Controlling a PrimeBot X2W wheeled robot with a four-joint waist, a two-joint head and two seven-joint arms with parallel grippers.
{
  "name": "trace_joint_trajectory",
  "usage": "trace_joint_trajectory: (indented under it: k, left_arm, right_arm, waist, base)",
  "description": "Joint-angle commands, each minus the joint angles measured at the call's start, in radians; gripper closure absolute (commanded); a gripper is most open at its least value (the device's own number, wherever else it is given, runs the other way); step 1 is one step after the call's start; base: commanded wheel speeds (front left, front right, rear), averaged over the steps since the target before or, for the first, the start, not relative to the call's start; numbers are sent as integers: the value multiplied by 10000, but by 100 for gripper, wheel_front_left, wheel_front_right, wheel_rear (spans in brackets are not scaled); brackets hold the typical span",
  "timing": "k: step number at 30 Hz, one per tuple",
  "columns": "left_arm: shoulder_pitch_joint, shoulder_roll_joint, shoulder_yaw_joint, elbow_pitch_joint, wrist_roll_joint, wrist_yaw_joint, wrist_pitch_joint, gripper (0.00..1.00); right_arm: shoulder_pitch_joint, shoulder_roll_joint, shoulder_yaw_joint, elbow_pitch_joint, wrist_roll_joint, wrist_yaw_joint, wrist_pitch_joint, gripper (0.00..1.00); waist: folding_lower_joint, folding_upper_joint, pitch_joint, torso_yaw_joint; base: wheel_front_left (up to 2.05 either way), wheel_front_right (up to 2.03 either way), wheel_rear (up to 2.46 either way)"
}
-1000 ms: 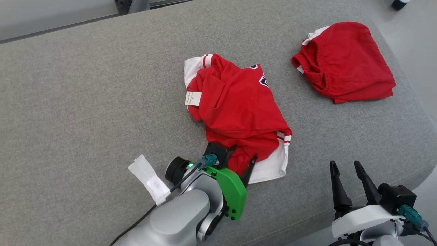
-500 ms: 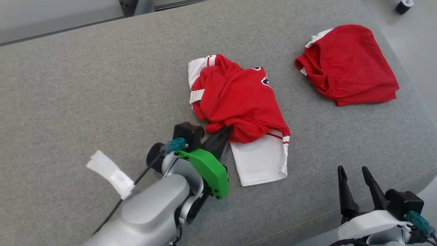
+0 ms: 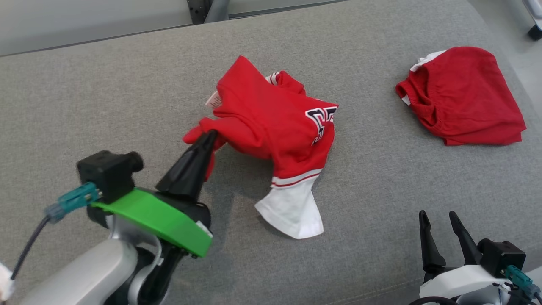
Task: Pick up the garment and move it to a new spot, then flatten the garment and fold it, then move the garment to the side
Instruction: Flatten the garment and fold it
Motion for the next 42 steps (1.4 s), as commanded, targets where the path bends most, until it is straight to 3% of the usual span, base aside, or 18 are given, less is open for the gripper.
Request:
trace_joint_trajectory:
  k: [1, 5, 8, 14, 26, 29, 32, 35, 42]
  left_arm:
    - [278, 426, 308, -387, 45, 271, -240, 100]
    - [253, 1245, 747, -780, 866, 1023, -654, 100]
    - [-180, 1404, 820, -1002, 1496, 1273, -767, 100]
    - [-1470, 998, 396, -1037, 2830, 1454, -599, 100]
    - [-3206, -481, -1731, -68, 4717, 701, 368, 100]
    - [-3062, -1035, -2548, 171, 4774, 246, 628, 100]
    - [-2859, -1341, -2868, 590, 4676, 75, 645, 100]
    - [-2705, -1400, -2701, 1037, 4559, 192, 401, 100]
    - [-1934, -621, -2023, 1502, 4122, 544, -354, 100]
  right_arm:
    - [191, -28, -46, 8, -44, -13, -14, 0]
    - [280, -25, -96, -4, -154, -13, -14, 0]
    - [257, -28, -94, 1, -208, -13, -14, 0]
    - [92, -26, -11, -17, -266, -13, -14, 0]
    - [133, -26, 132, 2, -70, -13, -14, 0]
    - [180, -27, 138, 11, -26, -13, -14, 0]
    - [81, -22, 141, 38, 6, -13, -14, 0]
    - [23, -30, 120, 26, 32, -13, -14, 0]
    - [82, -27, 31, -23, -31, -13, -14, 0]
  waist:
    - [0, -1, -68, 186]
    - [0, -1, -130, 445]
    - [0, -1, -168, 593]
    - [0, -1, -263, 664]
    - [0, -1, -253, 207]
    - [0, -1, -190, 74]
    - [0, -1, -123, -50]
    - [0, -1, -72, -137]
    - [0, -1, -5, -192]
  base:
    - [0, 0, 0]
    - [0, 0, 0]
    - [0, 0, 0]
    - [0, 0, 0]
    - [0, 0, 0]
    - [0, 0, 0]
    - [0, 0, 0]
    - [0, 0, 0]
    - [0, 0, 0]
